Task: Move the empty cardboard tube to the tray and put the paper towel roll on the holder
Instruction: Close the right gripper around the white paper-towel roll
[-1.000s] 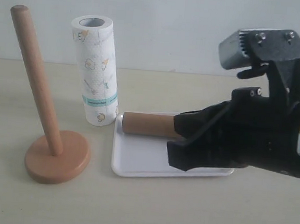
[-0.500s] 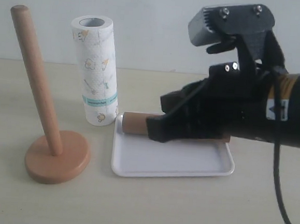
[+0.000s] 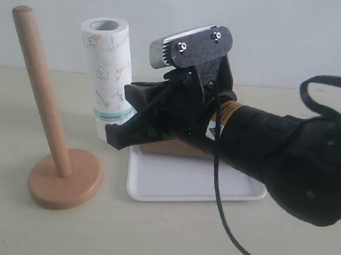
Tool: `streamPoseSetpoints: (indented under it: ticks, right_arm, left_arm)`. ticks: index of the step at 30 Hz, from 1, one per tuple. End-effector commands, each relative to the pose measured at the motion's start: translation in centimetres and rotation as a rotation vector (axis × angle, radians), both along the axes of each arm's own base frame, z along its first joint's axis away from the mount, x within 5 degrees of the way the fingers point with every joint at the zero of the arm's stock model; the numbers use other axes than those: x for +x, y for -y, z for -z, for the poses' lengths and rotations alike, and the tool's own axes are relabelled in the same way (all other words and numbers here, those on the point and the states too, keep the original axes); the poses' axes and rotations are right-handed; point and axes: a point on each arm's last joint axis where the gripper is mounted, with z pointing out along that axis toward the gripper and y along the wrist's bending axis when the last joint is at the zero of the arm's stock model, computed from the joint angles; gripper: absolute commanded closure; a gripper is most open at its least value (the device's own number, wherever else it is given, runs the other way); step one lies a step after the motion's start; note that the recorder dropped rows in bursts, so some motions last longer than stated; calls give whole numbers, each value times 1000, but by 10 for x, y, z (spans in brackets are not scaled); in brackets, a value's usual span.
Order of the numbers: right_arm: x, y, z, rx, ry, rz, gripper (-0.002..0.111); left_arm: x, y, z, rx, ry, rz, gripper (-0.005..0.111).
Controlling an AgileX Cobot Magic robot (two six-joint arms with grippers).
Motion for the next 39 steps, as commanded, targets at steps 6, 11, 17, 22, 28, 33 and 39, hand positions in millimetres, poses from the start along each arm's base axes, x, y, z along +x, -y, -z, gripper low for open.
streamPoseSetpoints:
  ticks: [6, 11, 17, 22, 28, 33, 39]
  right_arm:
    - [23, -14, 33, 72, 104, 89, 104]
    - [35, -25, 50, 46, 84, 99, 104]
    - [46, -36, 52, 51, 103, 106, 104]
    - [47, -37, 51, 56, 105, 112, 104]
    - [47, -37, 53, 45, 94, 110, 104]
    - [47, -37, 53, 44, 93, 110, 86]
    - [52, -31, 52, 84, 60, 201, 14]
  left_arm:
    - [0, 0, 1, 6, 1, -1, 103]
    - [0, 0, 1, 6, 1, -1, 103]
    - [0, 0, 1, 6, 1, -1, 103]
    - [0, 0, 1, 6, 1, -1, 103]
    - [0, 0, 1, 6, 1, -1, 103]
    - [0, 0, 1, 6, 1, -1, 103]
    - [0, 0, 1, 6, 1, -1, 103]
